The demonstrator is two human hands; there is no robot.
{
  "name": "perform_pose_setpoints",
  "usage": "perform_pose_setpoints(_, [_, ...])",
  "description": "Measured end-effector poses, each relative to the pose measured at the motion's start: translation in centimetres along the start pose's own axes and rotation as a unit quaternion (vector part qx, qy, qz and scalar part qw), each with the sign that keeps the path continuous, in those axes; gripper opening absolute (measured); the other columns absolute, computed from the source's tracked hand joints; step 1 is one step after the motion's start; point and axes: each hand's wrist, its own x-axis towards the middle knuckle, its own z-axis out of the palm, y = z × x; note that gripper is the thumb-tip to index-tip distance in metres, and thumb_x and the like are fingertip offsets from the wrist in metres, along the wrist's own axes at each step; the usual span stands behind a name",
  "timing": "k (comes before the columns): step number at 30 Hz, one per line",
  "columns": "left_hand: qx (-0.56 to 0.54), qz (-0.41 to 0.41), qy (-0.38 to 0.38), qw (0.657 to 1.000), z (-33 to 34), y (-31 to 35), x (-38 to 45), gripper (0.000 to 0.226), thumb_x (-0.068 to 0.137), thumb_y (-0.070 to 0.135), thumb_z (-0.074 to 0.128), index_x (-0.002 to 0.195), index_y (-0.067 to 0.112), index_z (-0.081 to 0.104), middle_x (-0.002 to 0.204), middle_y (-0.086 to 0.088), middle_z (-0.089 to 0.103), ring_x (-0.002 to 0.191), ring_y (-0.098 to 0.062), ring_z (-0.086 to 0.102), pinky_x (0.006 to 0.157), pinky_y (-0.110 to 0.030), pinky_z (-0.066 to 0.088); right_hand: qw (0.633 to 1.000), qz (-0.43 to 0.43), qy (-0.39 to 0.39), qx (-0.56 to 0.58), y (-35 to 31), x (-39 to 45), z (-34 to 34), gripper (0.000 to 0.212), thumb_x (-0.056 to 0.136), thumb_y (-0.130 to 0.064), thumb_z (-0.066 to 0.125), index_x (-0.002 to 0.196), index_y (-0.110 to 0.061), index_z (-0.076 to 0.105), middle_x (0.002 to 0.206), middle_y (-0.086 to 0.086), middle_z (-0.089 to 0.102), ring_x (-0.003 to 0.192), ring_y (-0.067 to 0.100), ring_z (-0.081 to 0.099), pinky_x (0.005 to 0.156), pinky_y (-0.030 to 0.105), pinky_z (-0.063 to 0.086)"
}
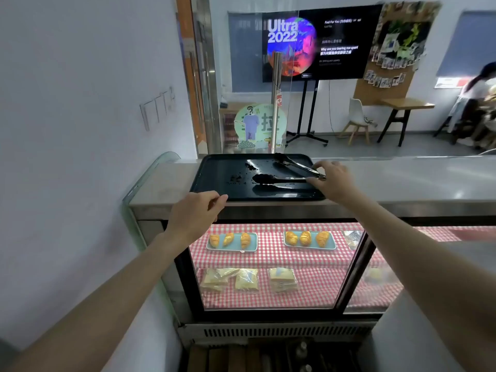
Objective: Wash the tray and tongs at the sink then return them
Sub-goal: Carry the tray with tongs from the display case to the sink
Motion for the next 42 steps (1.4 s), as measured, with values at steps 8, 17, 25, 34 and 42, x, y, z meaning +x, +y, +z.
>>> perform_pose_setpoints(8, [-0.014, -0.006, 0.017, 1.000, -0.1, -0.7, 1.7, 0.040, 0.101, 0.049, 0.044, 0.081, 0.023, 0.067, 0.058, 0.010, 0.063, 0.054, -0.005, 0.061, 0.059, -0.022, 0.049, 0.994, -0.001, -0.105, 0.006, 0.6, 1.8, 0.5, 0.034, 0.086, -0.037, 0.072, 0.113, -0.017, 0.069, 0.110, 0.009, 0.068, 0.096, 0.024, 0.059, 0.080, 0.030, 0.044])
perform_pose_setpoints(17, [-0.025, -0.019, 0.025, 0.999, -0.3, -2.1, 2.6, 0.039, 0.101, 0.046, 0.046, 0.085, 0.020, 0.070, 0.061, 0.011, 0.064, 0.056, -0.006, 0.061, 0.057, -0.016, 0.040, 0.996, -0.036, -0.048, 0.067, -0.7, 2.8, 0.4, 0.013, 0.087, -0.022, 0.072, 0.094, -0.011, 0.075, 0.077, -0.004, 0.061, 0.067, 0.006, 0.054, 0.056, 0.017, 0.036])
perform_pose_setpoints(25, [-0.028, -0.024, 0.034, 0.999, -0.6, -3.5, 3.0, 0.037, 0.101, 0.048, 0.045, 0.085, 0.024, 0.069, 0.061, 0.012, 0.065, 0.057, -0.003, 0.062, 0.059, -0.017, 0.043, 0.992, -0.059, -0.059, 0.092, -3.8, 3.3, 3.1, 0.007, 0.084, -0.023, 0.075, 0.088, -0.018, 0.074, 0.070, -0.012, 0.058, 0.067, 0.006, 0.055, 0.059, 0.019, 0.039])
perform_pose_setpoints(34, [-0.042, -0.050, 0.048, 0.997, 0.3, -5.1, 3.8, 0.037, 0.101, 0.046, 0.046, 0.088, 0.022, 0.071, 0.067, 0.012, 0.066, 0.062, -0.005, 0.063, 0.062, -0.023, 0.050, 0.996, -0.013, -0.042, 0.076, -2.9, 2.7, 4.3, 0.061, 0.085, -0.059, 0.061, 0.131, -0.019, 0.054, 0.125, 0.007, 0.062, 0.113, 0.026, 0.059, 0.094, 0.043, 0.049])
perform_pose_setpoints(42, [-0.041, -0.080, 0.079, 0.993, 1.8, -6.4, 6.4, 0.032, 0.101, 0.042, 0.048, 0.106, 0.018, 0.069, 0.096, 0.001, 0.069, 0.082, -0.014, 0.064, 0.068, -0.028, 0.051, 0.999, 0.032, -0.041, -0.010, -1.5, 3.7, 4.3, 0.056, 0.092, -0.061, 0.047, 0.131, -0.021, 0.052, 0.128, 0.014, 0.056, 0.116, 0.032, 0.052, 0.096, 0.046, 0.043])
